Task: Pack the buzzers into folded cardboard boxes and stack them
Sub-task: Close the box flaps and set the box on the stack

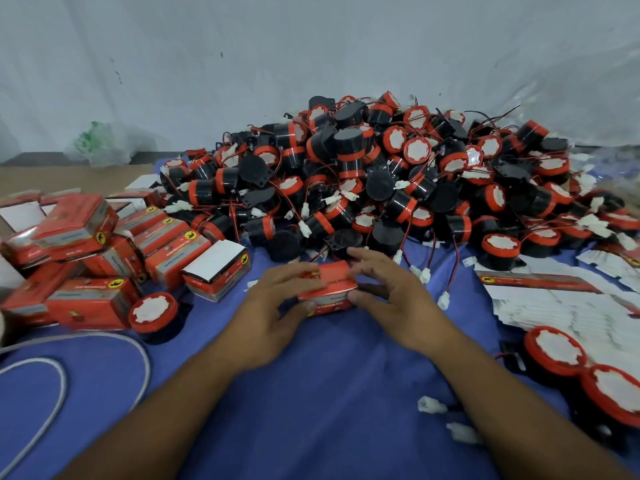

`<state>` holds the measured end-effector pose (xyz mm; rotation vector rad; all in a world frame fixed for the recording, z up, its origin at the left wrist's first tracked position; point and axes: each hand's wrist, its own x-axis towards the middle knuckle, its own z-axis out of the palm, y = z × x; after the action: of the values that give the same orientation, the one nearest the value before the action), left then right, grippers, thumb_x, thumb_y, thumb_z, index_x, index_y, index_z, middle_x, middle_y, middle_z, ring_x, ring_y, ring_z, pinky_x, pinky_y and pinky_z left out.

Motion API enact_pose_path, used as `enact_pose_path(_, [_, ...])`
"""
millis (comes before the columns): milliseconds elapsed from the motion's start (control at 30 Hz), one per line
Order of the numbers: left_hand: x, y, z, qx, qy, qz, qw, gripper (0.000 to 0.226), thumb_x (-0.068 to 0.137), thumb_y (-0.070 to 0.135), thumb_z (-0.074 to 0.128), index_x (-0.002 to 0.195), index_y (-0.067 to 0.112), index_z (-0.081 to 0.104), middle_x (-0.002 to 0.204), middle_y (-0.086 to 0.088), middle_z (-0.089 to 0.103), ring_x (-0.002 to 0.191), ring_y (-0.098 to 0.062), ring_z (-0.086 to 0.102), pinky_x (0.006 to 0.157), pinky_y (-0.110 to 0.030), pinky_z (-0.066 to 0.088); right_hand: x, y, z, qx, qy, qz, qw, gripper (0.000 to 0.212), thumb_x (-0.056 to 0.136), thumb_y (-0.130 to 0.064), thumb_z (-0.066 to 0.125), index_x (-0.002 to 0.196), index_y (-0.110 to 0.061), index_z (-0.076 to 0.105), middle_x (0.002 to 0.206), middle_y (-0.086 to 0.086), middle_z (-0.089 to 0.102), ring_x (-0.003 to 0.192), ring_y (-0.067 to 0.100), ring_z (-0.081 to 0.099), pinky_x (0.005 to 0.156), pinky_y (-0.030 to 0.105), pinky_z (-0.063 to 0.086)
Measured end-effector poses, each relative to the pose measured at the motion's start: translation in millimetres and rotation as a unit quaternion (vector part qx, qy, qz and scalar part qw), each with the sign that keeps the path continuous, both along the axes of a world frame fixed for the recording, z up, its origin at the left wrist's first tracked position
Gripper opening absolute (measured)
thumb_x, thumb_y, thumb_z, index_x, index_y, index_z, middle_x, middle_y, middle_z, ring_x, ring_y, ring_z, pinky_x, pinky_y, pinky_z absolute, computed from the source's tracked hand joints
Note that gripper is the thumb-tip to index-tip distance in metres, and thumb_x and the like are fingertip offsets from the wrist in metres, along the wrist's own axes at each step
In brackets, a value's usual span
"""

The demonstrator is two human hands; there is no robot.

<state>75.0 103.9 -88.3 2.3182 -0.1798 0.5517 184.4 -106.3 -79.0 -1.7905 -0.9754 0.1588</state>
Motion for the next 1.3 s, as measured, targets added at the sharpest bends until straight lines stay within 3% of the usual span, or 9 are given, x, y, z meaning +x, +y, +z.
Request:
enact_pose_path(267, [8, -13, 4, 0.008, -0.025, -0.012, 1.0, 0.023, 0.087, 0.028, 0.069, 0.104, 0.015, 0.074, 0.133, 0.004, 0.061, 0.123, -0.012, 0.056, 0.099, -0.039, 0.051, 4, 6, 1, -0.036, -0.083, 0.003, 0.996, 0.015, 0.087, 0.002, 0.072, 0.08, -0.011, 0.071, 0.137, -0.002, 0.056, 0.123, 0.006, 0.056, 0.096, 0.012, 0.046])
enact_pose_path(400, [3, -12, 4, -0.08, 0.004, -0.019, 0.997, 0.022, 0.087, 0.024, 0.067, 0.106, 0.012, 0.071, 0.133, 0.008, 0.059, 0.125, -0.008, 0.054, 0.1, -0.041, 0.049, 2, 5, -4, 0.0, 0.015, 0.055, 0.998, 0.013, 0.089, -0.009, 0.072, 0.097, -0.014, 0.064, 0.15, -0.007, 0.045, 0.133, 0.005, 0.049, 0.104, 0.03, 0.048])
enact_pose_path(533, [0, -10, 3, -0.086, 0.005, -0.035, 0.996, 0.033, 0.09, 0.024, 0.064, 0.121, 0.015, 0.069, 0.136, 0.008, 0.057, 0.127, -0.005, 0.052, 0.101, -0.034, 0.05, 4, 4, -6, 0.029, 0.044, 0.035, 0.998, 0.013, 0.084, -0.003, 0.077, 0.09, -0.011, 0.068, 0.138, -0.005, 0.056, 0.125, 0.008, 0.056, 0.096, 0.039, 0.054])
enact_pose_path(700, [2, -9, 3, 0.027, -0.028, -0.035, 0.999, 0.034, 0.091, 0.031, 0.063, 0.123, 0.02, 0.069, 0.143, 0.006, 0.053, 0.137, 0.0, 0.04, 0.113, -0.041, 0.039, 0, 4, -5, 0.014, -0.152, 0.032, 0.988, 0.013, 0.08, 0.012, 0.073, 0.075, 0.004, 0.065, 0.118, 0.008, 0.064, 0.105, 0.014, 0.064, 0.082, 0.03, 0.055])
enact_pose_path(800, [2, -7, -1, 0.079, -0.06, -0.034, 0.994, 0.034, 0.094, 0.029, 0.062, 0.127, 0.021, 0.067, 0.144, 0.005, 0.051, 0.143, -0.003, 0.031, 0.118, -0.042, 0.032, 0, 4, -4, -0.019, -0.257, 0.05, 0.965, 0.013, 0.084, 0.013, 0.067, 0.086, 0.0, 0.069, 0.124, 0.008, 0.062, 0.107, 0.016, 0.064, 0.084, 0.034, 0.054])
enact_pose_path(967, [4, -8, 3, 0.082, -0.088, -0.07, 0.99, 0.03, 0.093, 0.017, 0.068, 0.124, 0.018, 0.07, 0.139, 0.002, 0.059, 0.125, -0.018, 0.057, 0.101, -0.045, 0.048, -5, 2, -9, -0.01, -0.175, 0.061, 0.983, 0.03, 0.094, -0.017, 0.069, 0.123, -0.014, 0.066, 0.15, -0.001, 0.045, 0.139, 0.006, 0.042, 0.11, 0.031, 0.042])
enact_pose_path(1067, [0, -4, 1, 0.02, -0.04, -0.03, 0.999, 0.042, 0.09, 0.033, 0.07, 0.131, 0.026, 0.064, 0.147, 0.007, 0.046, 0.134, -0.003, 0.044, 0.106, -0.028, 0.044, -4, 3, -7, -0.007, -0.068, 0.048, 0.997, 0.036, 0.092, -0.016, 0.071, 0.127, -0.012, 0.065, 0.14, -0.001, 0.054, 0.131, 0.008, 0.05, 0.103, 0.038, 0.049])
enact_pose_path(1167, [-5, -3, 0, -0.007, 0.004, -0.037, 0.999, 0.052, 0.085, 0.041, 0.071, 0.135, 0.033, 0.056, 0.143, 0.015, 0.043, 0.128, 0.003, 0.044, 0.101, -0.027, 0.047, -5, 2, -2, -0.005, -0.05, 0.049, 0.998, 0.041, 0.09, -0.028, 0.07, 0.128, -0.012, 0.062, 0.132, -0.005, 0.055, 0.121, 0.006, 0.055, 0.097, 0.028, 0.051])
enact_pose_path(1300, [-5, 18, 14, 0.051, -0.137, 0.072, 0.987, 0.041, 0.09, 0.033, 0.068, 0.13, 0.031, 0.062, 0.137, -0.002, 0.048, 0.12, -0.016, 0.052, 0.094, -0.025, 0.049, 1, -5, 5, -0.046, -0.124, -0.018, 0.991, 0.043, 0.095, -0.034, 0.064, 0.134, -0.019, 0.056, 0.131, -0.01, 0.056, 0.116, 0.004, 0.056, 0.097, 0.023, 0.046])
